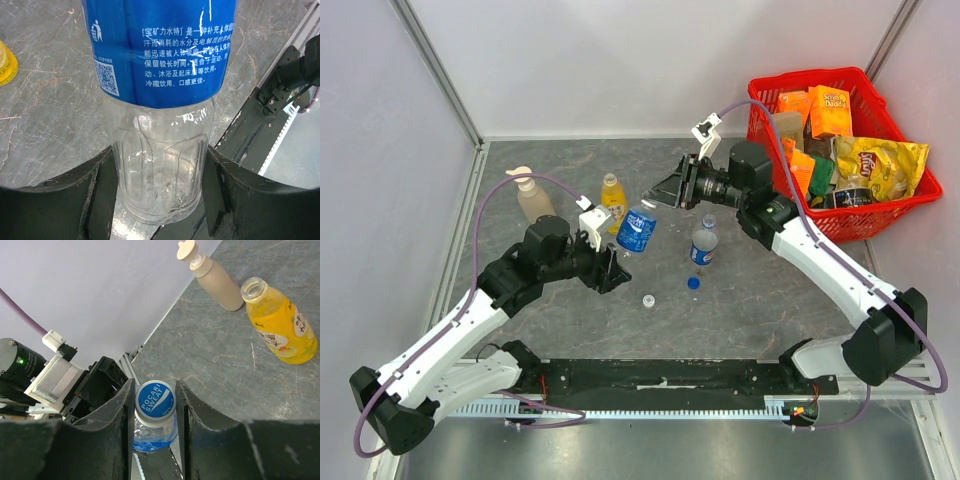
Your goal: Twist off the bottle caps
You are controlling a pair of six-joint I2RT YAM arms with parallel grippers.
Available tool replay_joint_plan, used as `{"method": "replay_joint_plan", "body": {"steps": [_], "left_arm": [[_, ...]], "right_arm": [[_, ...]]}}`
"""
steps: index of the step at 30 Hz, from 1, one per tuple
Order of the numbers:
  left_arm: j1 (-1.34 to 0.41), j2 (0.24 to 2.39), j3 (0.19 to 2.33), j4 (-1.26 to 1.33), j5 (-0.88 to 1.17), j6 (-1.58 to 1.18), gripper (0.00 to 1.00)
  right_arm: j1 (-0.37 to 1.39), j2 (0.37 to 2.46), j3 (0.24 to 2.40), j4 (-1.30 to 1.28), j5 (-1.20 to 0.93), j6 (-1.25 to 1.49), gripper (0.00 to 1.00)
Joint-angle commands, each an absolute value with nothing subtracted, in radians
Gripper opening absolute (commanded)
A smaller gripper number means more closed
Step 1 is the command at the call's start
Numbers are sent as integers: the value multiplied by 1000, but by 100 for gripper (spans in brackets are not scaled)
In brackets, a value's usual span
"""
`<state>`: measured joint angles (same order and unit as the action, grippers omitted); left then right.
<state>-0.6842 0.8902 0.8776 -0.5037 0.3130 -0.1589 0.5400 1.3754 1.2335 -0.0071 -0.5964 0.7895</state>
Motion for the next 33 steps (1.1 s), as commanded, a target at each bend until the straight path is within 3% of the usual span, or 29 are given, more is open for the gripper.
{"method": "replay_joint_plan", "body": {"steps": [1,5,11,20,33], "left_arm": [[-684,876,908,-468,314,-132,16],[-683,867,902,-465,305,-140,16],[-684,853,893,-451,339,-161,16],[-683,828,890,-400,428,-172,8],[-683,825,896,-348,658,-167,3]], "right_arm": [[546,1361,1209,103,-646,856,13],[545,1356,1203,110,-657,850,0],[546,1336,1197,153,-704,815,0],[546,1307,1172,270,-801,778,0],[546,1255,1135,434,-1006,732,0]]}}
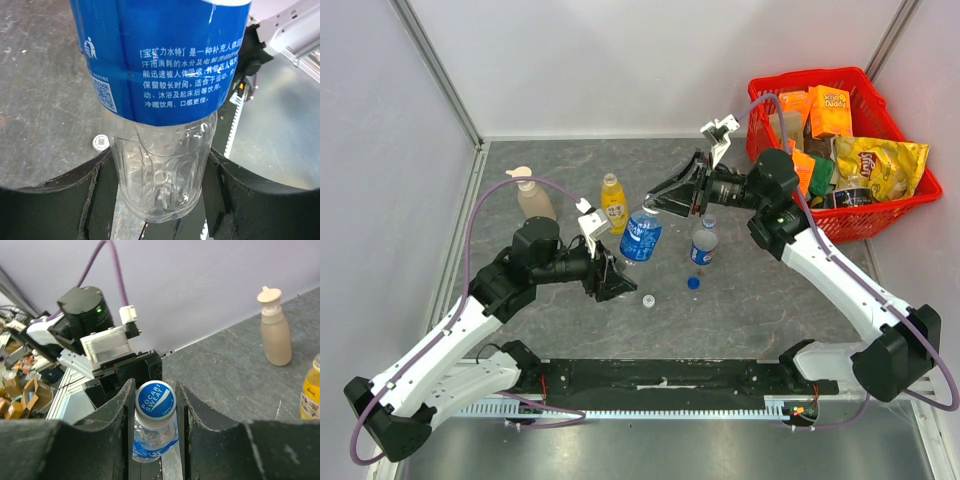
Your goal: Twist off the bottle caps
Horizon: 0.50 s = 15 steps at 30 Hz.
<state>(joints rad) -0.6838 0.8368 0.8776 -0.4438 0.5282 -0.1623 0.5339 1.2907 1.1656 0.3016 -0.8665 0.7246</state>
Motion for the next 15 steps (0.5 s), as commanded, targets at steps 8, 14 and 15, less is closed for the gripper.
{"method": "replay_joint_plan", "body": {"steps": [8,14,15], "left_arm": [[-681,819,907,-287,824,-192,3],[-683,815,905,-181,940,-255,2],[-681,815,907,-157,962,-267,2]], "right_arm": [[546,1224,1091,670,-1137,822,0],[546,1209,1077,794,-1184,905,0],[546,1206,1077,817,-1187,923,0]]}}
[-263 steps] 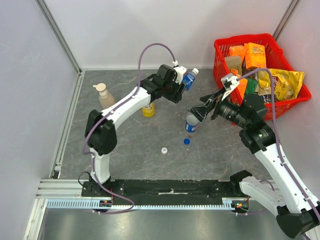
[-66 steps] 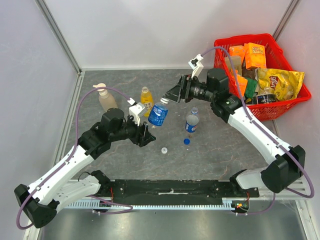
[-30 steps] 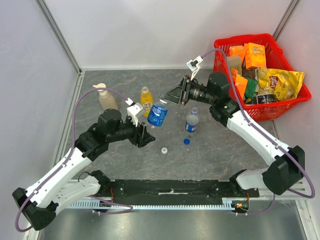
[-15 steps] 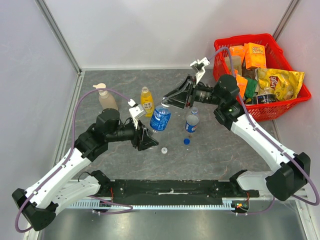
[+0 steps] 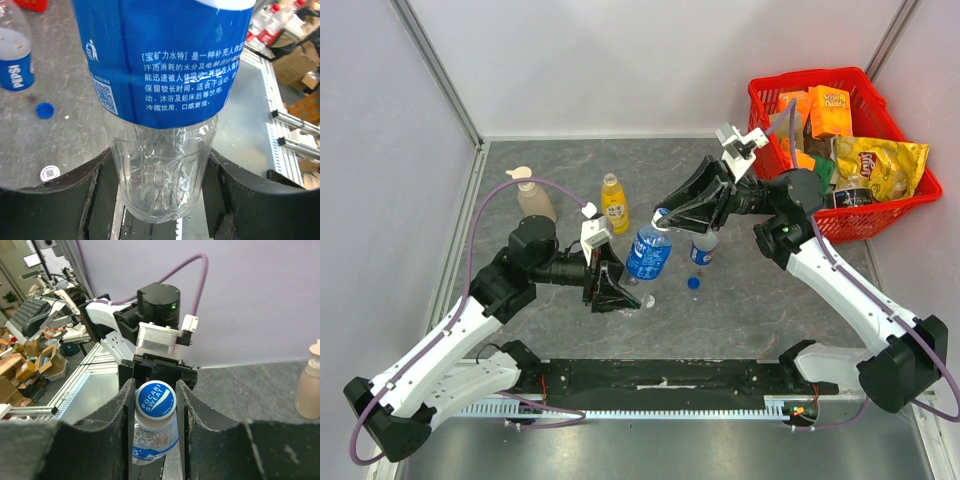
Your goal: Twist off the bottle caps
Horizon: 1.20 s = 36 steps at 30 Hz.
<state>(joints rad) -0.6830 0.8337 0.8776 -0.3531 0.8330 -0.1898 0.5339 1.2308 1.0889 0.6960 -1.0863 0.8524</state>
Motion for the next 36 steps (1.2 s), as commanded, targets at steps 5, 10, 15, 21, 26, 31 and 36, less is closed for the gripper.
{"method": "replay_joint_plan", "body": {"steps": [5,10,15,21,26,31,36], "left_arm": [[-681,821,907,-55,1071,-350,2],[-683,845,897,33,1166,-420,2],[-683,877,887,57,1207,-451,2],[-683,873,877,48,1181,-440,2],[-683,874,876,-21,1155,-397,2],[-683,871,879,-129,1092,-321,2],[-681,862,880,-228,999,-232,2]], "right_arm": [[552,1178,1078,897,-1200,976,0],[563,1160,1080,904,-1203,980,0],[580,1151,1085,897,-1197,976,0],[581,1138,1088,818,-1174,925,0],[580,1124,1108,660,-1126,816,29],[580,1118,1130,580,-1078,762,78],[581,1124,1150,543,-1048,746,98]]}}
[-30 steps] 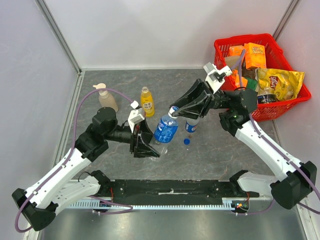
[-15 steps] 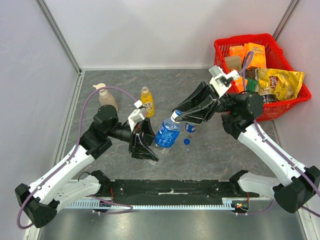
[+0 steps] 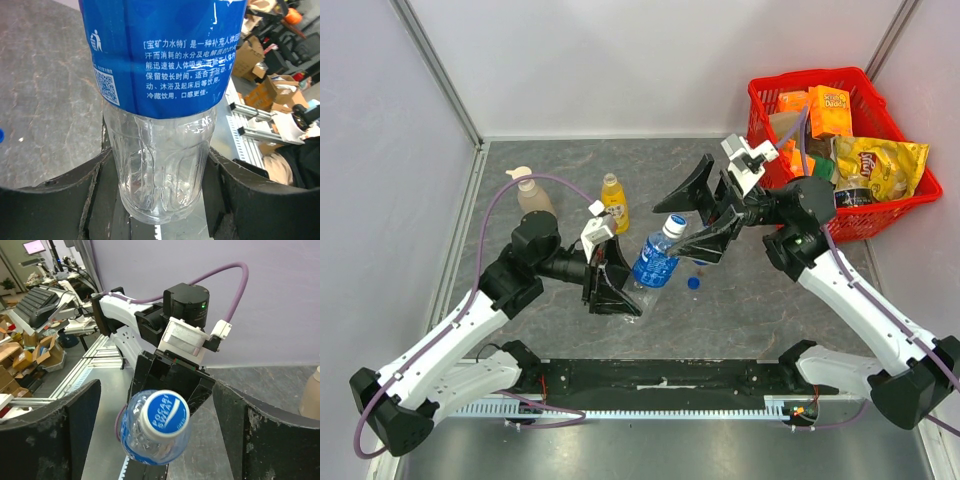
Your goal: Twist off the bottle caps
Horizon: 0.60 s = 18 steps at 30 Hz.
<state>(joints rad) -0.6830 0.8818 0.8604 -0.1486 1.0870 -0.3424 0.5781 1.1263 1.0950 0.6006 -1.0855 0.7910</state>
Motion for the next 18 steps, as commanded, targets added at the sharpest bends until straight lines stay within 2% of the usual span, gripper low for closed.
{"method": "replay_joint_plan", "body": {"steps": [1,5,8,18], "left_arm": [[-681,864,882,-248,982,-216,2],[-681,868,894,-334,916,-155,2],[-681,871,900,-382,870,-120,2],[-681,861,897,-494,643,-61,2]], "right_arm": [[580,1124,1155,538,-1043,742,98],[580,1124,1173,480,-1002,713,98],[578,1127,1222,333,-882,652,98],[572,1218,1318,143,-661,653,98]]}}
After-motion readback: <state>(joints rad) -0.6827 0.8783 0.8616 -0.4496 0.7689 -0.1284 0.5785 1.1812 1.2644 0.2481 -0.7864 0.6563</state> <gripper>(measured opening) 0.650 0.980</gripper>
